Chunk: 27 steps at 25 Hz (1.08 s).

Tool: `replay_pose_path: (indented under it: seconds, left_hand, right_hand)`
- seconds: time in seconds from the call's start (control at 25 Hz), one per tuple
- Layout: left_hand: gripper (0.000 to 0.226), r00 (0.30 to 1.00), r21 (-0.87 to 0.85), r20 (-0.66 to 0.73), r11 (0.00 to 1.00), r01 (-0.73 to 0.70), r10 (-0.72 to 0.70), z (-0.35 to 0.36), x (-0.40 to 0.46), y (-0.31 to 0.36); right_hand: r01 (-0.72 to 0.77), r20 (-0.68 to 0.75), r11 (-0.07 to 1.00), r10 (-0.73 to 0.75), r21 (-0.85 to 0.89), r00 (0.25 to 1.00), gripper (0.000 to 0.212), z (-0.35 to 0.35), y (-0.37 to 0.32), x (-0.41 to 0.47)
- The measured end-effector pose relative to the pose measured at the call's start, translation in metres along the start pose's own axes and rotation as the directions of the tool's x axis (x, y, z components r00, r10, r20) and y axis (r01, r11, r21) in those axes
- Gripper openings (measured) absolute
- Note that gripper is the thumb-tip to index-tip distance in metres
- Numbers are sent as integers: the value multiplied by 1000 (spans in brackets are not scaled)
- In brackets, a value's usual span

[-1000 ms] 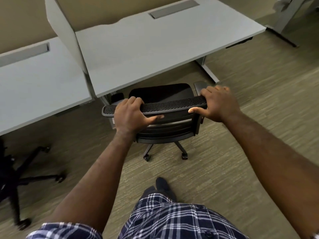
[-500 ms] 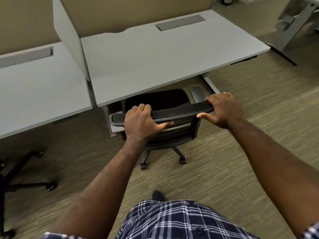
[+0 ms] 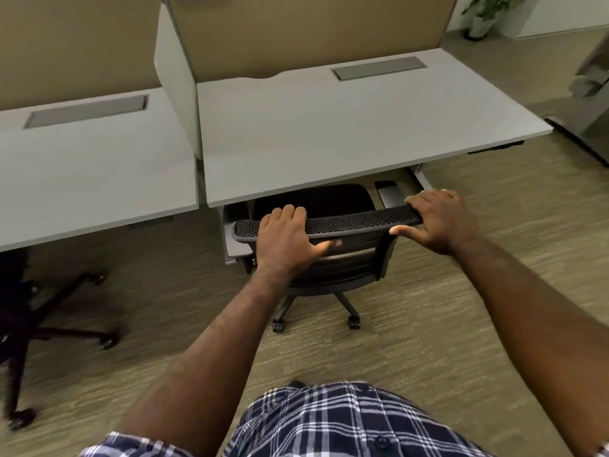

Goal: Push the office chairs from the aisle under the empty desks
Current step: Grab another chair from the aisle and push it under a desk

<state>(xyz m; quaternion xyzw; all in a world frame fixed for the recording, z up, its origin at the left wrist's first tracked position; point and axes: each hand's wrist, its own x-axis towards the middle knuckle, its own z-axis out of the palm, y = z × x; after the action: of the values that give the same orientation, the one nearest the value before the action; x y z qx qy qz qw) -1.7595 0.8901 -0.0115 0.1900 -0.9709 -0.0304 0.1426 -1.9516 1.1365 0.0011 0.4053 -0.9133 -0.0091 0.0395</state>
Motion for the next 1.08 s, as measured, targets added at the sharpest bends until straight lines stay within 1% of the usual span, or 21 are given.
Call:
replay_pose_path:
  seconds: [0.2, 0.44, 0.6, 0.72, 0.76, 0.88, 0.92, 0.96, 1.04, 1.08]
  left_hand:
    - [88, 1000, 3, 29, 1000, 12, -12, 3, 1, 13]
    - [84, 999, 20, 27, 999, 36, -36, 6, 0, 25]
    - [81, 999, 20, 22, 999, 46, -46, 3, -2, 27]
    - [83, 996, 11, 53, 998, 64, -65, 1, -5, 30]
    - [84, 995, 8, 57, 997, 81, -81, -1, -7, 30]
    - [83, 988, -53, 15, 987, 155, -154, -8, -21, 26]
    - [80, 989, -87, -19, 986, 141, -144, -10, -22, 25]
    - [78, 983, -108, -68, 980, 164, -172, -13, -32, 16]
    - [76, 950, -104, -157, 961, 255, -269, -16, -61, -4]
    - [76, 927, -95, -183, 945, 313, -326, -19, -84, -21]
  right_hand:
    - [6, 76, 1000, -7, 8, 997, 120, -4, 17, 6]
    - [30, 67, 999, -32, 28, 997, 120, -6, 28, 6]
    - [38, -25, 998, -37, 49, 999, 116, -3, 27, 3]
    - [21, -92, 996, -13, 85, 996, 114, -2, 18, -2]
    - [36, -119, 994, -23, 103, 993, 112, -4, 11, 1]
    - [163, -223, 977, -129, 141, 966, 101, -7, -32, 12]
    - [181, -267, 971, -134, 158, 954, 98, -10, -42, 13]
    - [234, -300, 957, -175, 173, 938, 96, -12, -59, 17]
    - [369, -349, 907, -285, 201, 892, 91, -12, -98, 21]
    - [443, -367, 877, -356, 185, 859, 87, -10, -124, 24]
